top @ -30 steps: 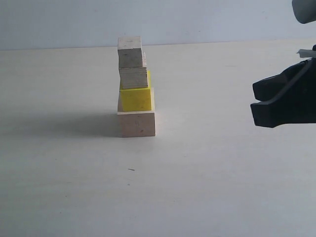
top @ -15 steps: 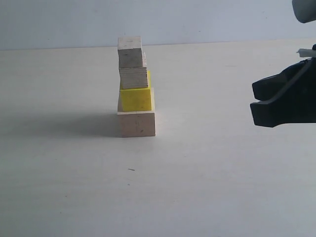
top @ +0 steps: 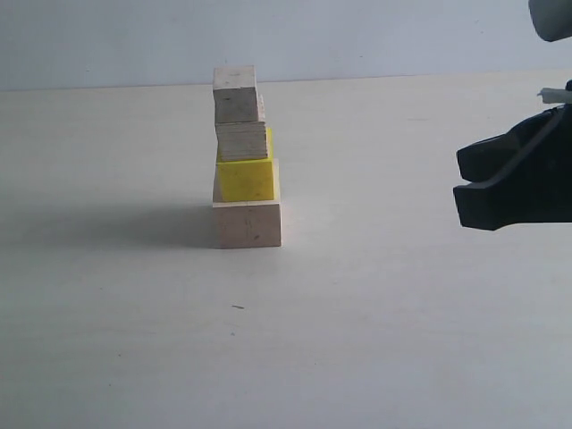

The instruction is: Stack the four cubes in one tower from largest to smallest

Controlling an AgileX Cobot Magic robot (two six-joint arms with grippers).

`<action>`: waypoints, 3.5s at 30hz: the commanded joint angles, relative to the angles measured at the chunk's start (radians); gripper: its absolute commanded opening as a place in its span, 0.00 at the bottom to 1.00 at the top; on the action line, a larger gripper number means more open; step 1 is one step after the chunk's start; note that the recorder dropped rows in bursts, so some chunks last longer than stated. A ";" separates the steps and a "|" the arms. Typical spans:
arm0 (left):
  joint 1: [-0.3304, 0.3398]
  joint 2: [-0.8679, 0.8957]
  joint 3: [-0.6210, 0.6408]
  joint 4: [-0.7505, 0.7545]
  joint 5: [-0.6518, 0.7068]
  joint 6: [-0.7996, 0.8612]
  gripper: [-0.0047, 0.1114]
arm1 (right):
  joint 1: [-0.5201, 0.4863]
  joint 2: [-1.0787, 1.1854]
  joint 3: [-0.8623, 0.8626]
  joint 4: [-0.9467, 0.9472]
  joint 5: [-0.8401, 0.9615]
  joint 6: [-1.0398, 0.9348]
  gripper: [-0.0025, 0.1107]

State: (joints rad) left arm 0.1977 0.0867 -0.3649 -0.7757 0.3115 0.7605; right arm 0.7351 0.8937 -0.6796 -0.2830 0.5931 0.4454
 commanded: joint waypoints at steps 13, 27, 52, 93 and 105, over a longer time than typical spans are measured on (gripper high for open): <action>-0.076 -0.079 0.305 0.631 0.004 -0.921 0.04 | -0.002 -0.006 0.003 -0.006 -0.013 0.002 0.02; -0.117 -0.087 0.365 0.728 0.044 -0.910 0.04 | -0.002 -0.006 0.003 -0.006 -0.013 0.002 0.02; -0.117 -0.087 0.365 0.728 0.054 -0.910 0.04 | -0.002 -0.006 0.003 -0.006 -0.013 0.002 0.02; -0.117 -0.087 0.365 0.728 0.054 -0.910 0.04 | -0.735 -0.796 0.455 0.018 -0.210 -0.044 0.02; -0.117 -0.087 0.365 0.728 0.054 -0.910 0.04 | -0.735 -0.835 0.668 0.050 -0.303 -0.042 0.02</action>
State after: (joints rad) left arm 0.0868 0.0067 -0.0038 -0.0489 0.3665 -0.1471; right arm 0.0043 0.0640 -0.0556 -0.2564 0.3180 0.4104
